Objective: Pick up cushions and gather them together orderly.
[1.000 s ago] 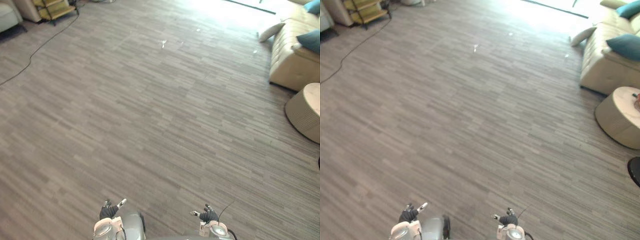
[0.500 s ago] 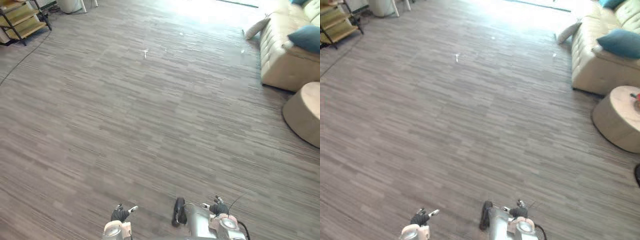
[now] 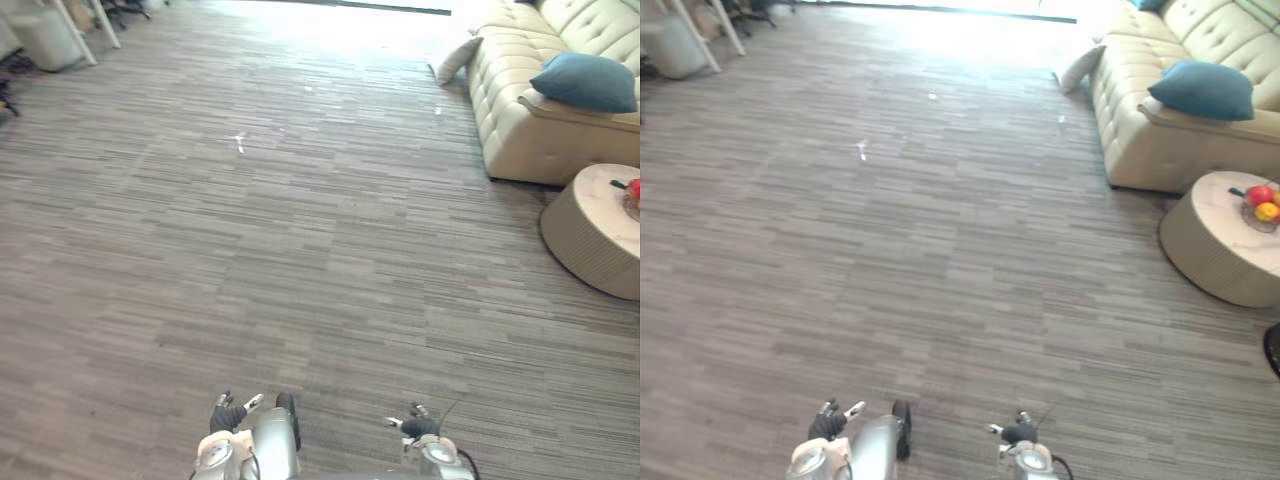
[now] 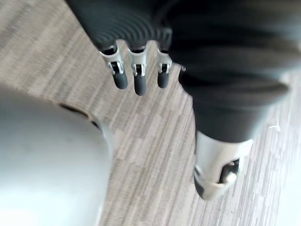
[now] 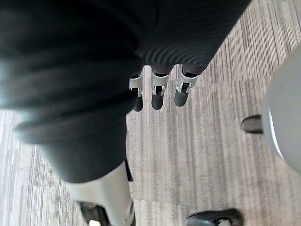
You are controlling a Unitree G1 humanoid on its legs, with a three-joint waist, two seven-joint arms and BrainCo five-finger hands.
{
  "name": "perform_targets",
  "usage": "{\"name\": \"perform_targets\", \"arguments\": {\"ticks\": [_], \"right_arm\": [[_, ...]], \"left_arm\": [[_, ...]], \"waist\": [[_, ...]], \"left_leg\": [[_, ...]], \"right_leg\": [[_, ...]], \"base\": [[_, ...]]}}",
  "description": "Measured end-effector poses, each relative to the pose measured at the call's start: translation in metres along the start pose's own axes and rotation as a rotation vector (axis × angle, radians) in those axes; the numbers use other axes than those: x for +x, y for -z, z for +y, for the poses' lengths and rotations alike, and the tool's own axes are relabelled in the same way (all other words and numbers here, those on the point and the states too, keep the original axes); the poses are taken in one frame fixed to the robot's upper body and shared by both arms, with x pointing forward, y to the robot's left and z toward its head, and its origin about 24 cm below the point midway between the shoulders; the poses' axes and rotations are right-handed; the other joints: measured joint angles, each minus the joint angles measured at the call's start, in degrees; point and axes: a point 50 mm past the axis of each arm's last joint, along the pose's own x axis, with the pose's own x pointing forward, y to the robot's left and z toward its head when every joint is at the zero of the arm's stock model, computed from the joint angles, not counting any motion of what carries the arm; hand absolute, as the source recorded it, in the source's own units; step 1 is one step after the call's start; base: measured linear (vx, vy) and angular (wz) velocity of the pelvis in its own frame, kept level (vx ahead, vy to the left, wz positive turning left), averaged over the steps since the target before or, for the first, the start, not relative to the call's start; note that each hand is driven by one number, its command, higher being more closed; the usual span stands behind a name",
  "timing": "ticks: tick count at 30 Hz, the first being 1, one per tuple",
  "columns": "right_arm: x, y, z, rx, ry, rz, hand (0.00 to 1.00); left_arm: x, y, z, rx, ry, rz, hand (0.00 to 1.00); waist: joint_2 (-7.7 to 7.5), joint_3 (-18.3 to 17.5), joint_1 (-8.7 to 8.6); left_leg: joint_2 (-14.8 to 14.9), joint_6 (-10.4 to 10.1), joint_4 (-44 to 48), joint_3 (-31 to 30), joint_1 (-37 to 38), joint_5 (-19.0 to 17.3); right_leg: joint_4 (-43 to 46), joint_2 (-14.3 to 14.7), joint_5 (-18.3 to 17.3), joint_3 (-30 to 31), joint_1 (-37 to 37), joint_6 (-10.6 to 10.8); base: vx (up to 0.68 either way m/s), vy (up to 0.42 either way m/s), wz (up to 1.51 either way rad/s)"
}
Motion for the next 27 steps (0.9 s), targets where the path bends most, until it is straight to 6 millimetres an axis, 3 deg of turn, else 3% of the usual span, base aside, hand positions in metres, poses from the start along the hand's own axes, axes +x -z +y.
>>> {"name": "perform_targets", "arguments": {"ticks": [1, 2, 4, 6, 8, 9, 11, 12, 13, 14, 15, 16, 17, 18, 20, 21, 23, 25, 26, 27], "right_arm": [[0.0, -0.002, 0.0, -0.007, -0.001, -0.009, 0.0], [0.001, -0.007, 0.0, -0.012, -0.001, -0.032, 0.0], [0.0, -0.008, -0.001, -0.007, -0.002, -0.048, 0.0], [0.0, -0.014, -0.002, -0.003, -0.001, -0.08, 0.0], [0.001, -0.02, -0.006, -0.008, 0.006, -0.103, 0.0], [0.001, -0.023, -0.009, -0.012, 0.011, -0.111, 0.0], [0.002, -0.025, -0.015, -0.013, 0.025, -0.114, 0.0], [0.002, -0.023, -0.02, -0.018, 0.037, -0.107, 0.0], [0.002, -0.023, -0.022, -0.021, 0.04, -0.106, 0.0], [0.003, -0.023, -0.032, -0.035, 0.058, -0.107, 0.0], [0.003, -0.025, -0.042, -0.043, 0.079, -0.11, 0.0], [0.003, -0.026, -0.044, -0.047, 0.084, -0.112, 0.0], [0.003, -0.029, -0.046, -0.052, 0.088, -0.12, 0.0], [0.004, -0.029, -0.045, -0.052, 0.086, -0.118, 0.0], [0.003, -0.027, -0.037, -0.05, 0.067, -0.109, 0.0], [0.003, -0.022, -0.027, -0.035, 0.045, -0.094, 0.0], [0.003, -0.017, -0.021, -0.02, 0.031, -0.069, 0.0], [0.003, -0.013, -0.016, -0.011, 0.025, -0.048, 0.0], [0.002, -0.01, -0.017, 0.002, 0.03, -0.035, 0.0], [0.002, -0.009, -0.018, 0.003, 0.034, -0.032, 0.0]], "left_arm": [[0.0, 0.001, 0.001, 0.03, 0.006, 0.009, 0.0], [0.0, 0.005, 0.002, 0.039, 0.004, 0.033, 0.0], [-0.001, 0.007, 0.0, 0.036, 0.009, 0.039, 0.0], [-0.001, 0.01, 0.0, 0.037, 0.008, 0.053, 0.0], [-0.002, 0.013, -0.001, 0.04, 0.012, 0.066, 0.0], [-0.002, 0.013, -0.002, 0.05, 0.019, 0.07, 0.0], [-0.004, 0.019, -0.003, 0.089, 0.036, 0.081, 0.0], [-0.005, 0.023, -0.005, 0.101, 0.042, 0.097, 0.0], [-0.006, 0.024, -0.006, 0.103, 0.046, 0.102, 0.0], [-0.008, 0.028, -0.016, 0.091, 0.065, 0.117, 0.0], [-0.011, 0.033, -0.022, 0.074, 0.076, 0.128, 0.0], [-0.011, 0.034, -0.023, 0.061, 0.071, 0.133, 0.0], [-0.011, 0.033, -0.025, 0.045, 0.071, 0.132, 0.0], [-0.011, 0.033, -0.024, 0.03, 0.062, 0.136, 0.0], [-0.01, 0.03, -0.019, 0.021, 0.044, 0.12, 0.0], [-0.009, 0.025, -0.012, 0.031, 0.03, 0.096, 0.0], [-0.008, 0.019, -0.008, 0.027, 0.021, 0.062, 0.0], [-0.007, 0.013, -0.008, 0.012, 0.021, 0.03, 0.0], [-0.006, 0.009, -0.009, 0.001, 0.021, 0.016, 0.0], [-0.006, 0.008, -0.01, 0.001, 0.024, 0.01, 0.0]], "waist": [[-0.37, 0.04, -0.92], [0.17, 0.58, -1.77], [0.41, 0.52, -1.79], [0.59, 0.56, -1.95], [0.83, 0.6, -2.6], [0.95, 0.67, -3.12], [0.97, 0.66, -4.3], [1.6, 0.36, -4.94], [1.86, 0.17, -4.99], [3.76, -0.62, -5.27], [6.51, -1.39, -5.07], [7.44, -1.32, -5.12], [8.47, -0.99, -5.15], [9.15, -0.4, -4.73], [8.77, 0.41, -4.57], [7.15, 0.59, -4.06], [5.68, 0.3, -3.78], [5.46, 0.55, -2.57], [5.18, 0.72, -1.79], [5.23, 0.69, -1.24]], "left_leg": [[-0.91, 0.74, -0.1, 0.56, 3.21, -1.87], [-1.64, 1.45, -0.54, 0.56, 7.91, -4.38], [-1.63, 1.41, -3.25, 1.17, 14.08, -6.68], [-1.41, 1.44, -7.61, 1.84, 19.71, -8.08], [-1.04, 0.97, -12.11, 2.6, 24.94, -8.33], [-0.97, 0.82, -14.16, 2.6, 27.38, -8.54], [-1.49, 0.7, -17.94, 1.31, 32.66, -9.14], [-1.71, 0.95, -17.21, -1.82, 35.02, -9.39], [-1.37, 0.95, -16.61, -2.45, 35.21, -9.38], [0.51, 0.66, -12.77, -4.49, 35.08, -9.21], [2.77, -1.39, -3.78, -6.99, 32.23, -8.05], [3.71, -4.07, 2.62, -8.32, 29.79, -6.13], [5.06, -7.36, 14.12, -10.2, 24.8, 0.41], [7.72, -9.65, 28.4, -9.65, 18.51, 3.2], [10.72, -6.99, 37.97, -6.35, 13.49, 0.3], [10.6, -5.61, 37.99, -3.86, 9.68, -1.82], [9.83, -3.09, 32.21, -1.11, 2.5, -4.87], [7.53, -2.38, 19.71, 0.13, -2.41, -6.03], [4.98, -2.77, 8.57, -0.75, -4.64, -3.81], [3.44, -4.43, -1.6, -2.06, -4.67, 0.22]], "right_leg": [[11.68, -1.17, 3.89, 0.45, -4.24, 2.74], [21.57, -1.91, 4.24, -0.55, -7.4, 2.65], [24.73, -2.13, 2.4, -4.22, -11.3, 0.64], [20.48, -2.6, -0.4, -11.35, -16.95, -1.89], [9.6, -1.8, -0.27, -17.41, -21.53, -2.56], [2.59, -1.0, 1.24, -19.3, -22.97, -2.87], [-13.74, 2.04, 7.54, -17.72, -23.82, -2.25], [-10.77, 2.94, 12.53, -14.42, -24.05, -5.95], [-9.62, 3.0, 12.59, -14.24, -24.13, -6.22], [-5.05, 3.32, 8.74, -15.07, -24.03, -7.34], [-2.07, 4.01, 5.03, -16.63, -23.1, -8.72], [-1.33, 4.5, 3.3, -17.02, -22.08, -8.87], [-1.62, 5.63, 1.03, -16.93, -19.79, -9.19], [-4.08, 7.74, -0.64, -16.32, -15.24, -9.93], [-9.16, 9.69, -1.55, -15.65, -7.41, -10.24], [-13.58, 9.73, -1.68, -14.74, -1.59, -10.14], [-19.68, 9.54, -1.33, -13.37, 4.49, -9.64], [-23.37, 8.44, -1.26, -12.09, 8.71, -9.42], [-25.5, 7.06, -1.85, -11.3, 11.0, -8.31], [-27.21, 6.51, -2.61, -10.19, 12.32, -6.81]], "base": [[0.54, 0.192, -0.02], [0.54, 0.158, 0.06], [0.51, 0.083, -0.11], [0.5, 0.035, -0.19], [0.53, -0.004, -0.04], [0.69, -0.067, 0.18], [0.76, -0.132, 0.5], [0.69, -0.165, 0.55], [0.7, -0.179, 0.49], [0.69, -0.192, 0.23], [0.7, -0.185, 0.22], [0.7, -0.185, 0.06], [0.69, -0.142, -0.14], [0.69, -0.125, -0.25], [0.73, -0.09, -0.31], [0.64, -0.068, -0.23], [0.56, -0.027, -0.27], [0.59, 0.095, -0.46], [0.57, 0.165, -0.62], [0.53, 0.204, -0.74]]}}
